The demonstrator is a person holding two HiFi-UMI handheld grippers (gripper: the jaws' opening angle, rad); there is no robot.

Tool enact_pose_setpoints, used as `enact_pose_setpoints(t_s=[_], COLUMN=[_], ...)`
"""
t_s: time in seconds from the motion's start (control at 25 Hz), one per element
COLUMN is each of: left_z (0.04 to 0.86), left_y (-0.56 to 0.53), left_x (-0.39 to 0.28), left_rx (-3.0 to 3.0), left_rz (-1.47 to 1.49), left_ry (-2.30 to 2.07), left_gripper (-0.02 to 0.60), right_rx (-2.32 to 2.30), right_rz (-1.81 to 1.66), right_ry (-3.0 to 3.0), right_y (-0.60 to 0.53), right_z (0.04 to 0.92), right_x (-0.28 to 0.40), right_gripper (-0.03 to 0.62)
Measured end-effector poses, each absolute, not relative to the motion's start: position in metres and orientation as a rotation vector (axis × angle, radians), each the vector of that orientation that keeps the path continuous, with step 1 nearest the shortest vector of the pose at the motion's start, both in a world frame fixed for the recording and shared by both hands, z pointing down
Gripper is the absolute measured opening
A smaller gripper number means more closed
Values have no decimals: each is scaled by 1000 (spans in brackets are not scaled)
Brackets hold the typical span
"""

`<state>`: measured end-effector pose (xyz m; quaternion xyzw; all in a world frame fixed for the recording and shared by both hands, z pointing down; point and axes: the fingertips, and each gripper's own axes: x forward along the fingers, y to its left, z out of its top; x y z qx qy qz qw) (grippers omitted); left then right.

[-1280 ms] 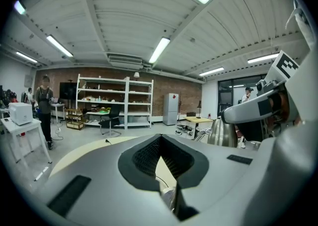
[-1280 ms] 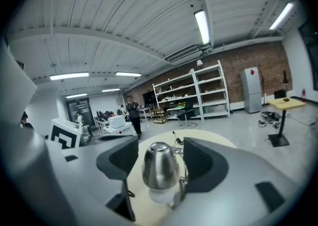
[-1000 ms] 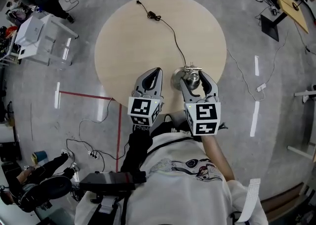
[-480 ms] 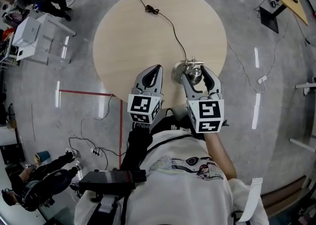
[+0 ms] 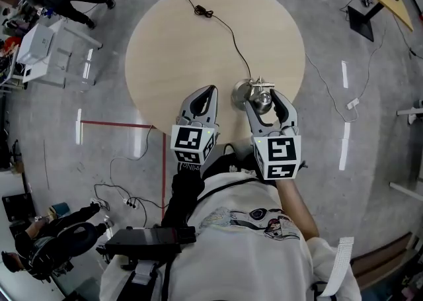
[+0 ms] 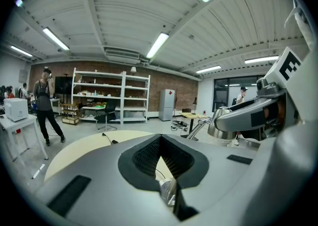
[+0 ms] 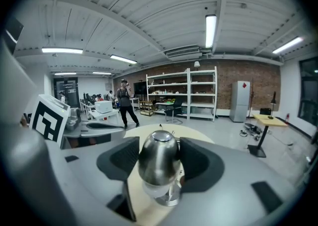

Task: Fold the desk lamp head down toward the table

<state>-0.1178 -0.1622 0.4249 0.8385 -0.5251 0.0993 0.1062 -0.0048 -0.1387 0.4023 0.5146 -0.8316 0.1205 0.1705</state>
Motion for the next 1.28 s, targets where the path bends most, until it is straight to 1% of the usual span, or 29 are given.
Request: enact_pose_setpoints(t_s=[1.28], left_z=[429], left_y=[-152], left_x=[-115], left_rx=[2459], left_rz=[284], left_ry=[-1536], left_gripper=[3], right_rx=[1428], right_rz=[317], right_ry=[-2310], right_y=[-96], right_z=[434], right_x=[-4], right_gripper=[261])
